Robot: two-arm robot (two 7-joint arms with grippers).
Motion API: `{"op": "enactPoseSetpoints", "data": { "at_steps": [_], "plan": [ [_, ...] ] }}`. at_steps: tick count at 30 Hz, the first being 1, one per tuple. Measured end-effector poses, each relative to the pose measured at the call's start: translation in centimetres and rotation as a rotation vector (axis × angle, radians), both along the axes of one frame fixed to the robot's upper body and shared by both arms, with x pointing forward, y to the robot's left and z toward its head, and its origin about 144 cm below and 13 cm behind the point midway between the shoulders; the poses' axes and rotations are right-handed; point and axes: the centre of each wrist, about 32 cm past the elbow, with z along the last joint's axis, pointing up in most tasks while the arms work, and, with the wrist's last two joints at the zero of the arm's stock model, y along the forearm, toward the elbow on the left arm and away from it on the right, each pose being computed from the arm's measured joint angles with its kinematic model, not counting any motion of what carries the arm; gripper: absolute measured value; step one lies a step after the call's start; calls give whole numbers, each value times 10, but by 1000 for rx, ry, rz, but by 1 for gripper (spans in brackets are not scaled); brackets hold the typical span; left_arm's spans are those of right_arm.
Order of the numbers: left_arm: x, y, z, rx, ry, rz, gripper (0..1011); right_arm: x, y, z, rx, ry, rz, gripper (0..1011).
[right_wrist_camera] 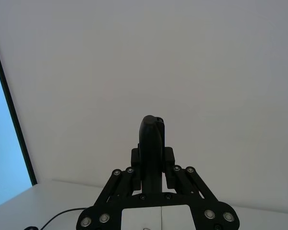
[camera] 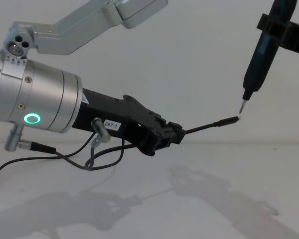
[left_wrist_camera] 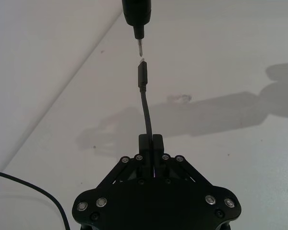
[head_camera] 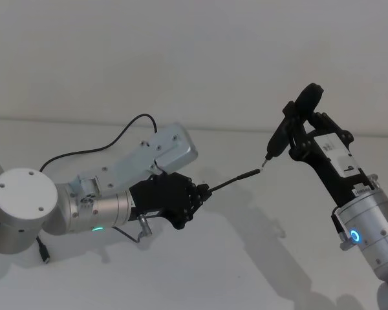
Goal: Pick up the data cable with the one hand.
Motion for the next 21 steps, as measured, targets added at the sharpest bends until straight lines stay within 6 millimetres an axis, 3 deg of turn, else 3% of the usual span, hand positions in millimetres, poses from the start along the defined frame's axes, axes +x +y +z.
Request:
{"op": "enactPoseSetpoints", "data": {
  "at_steps": [21],
  "plan": [
    [0, 0, 0, 0, 0, 0, 47, -1, -1, -3, 39, 19, -3, 268]
  ]
}}
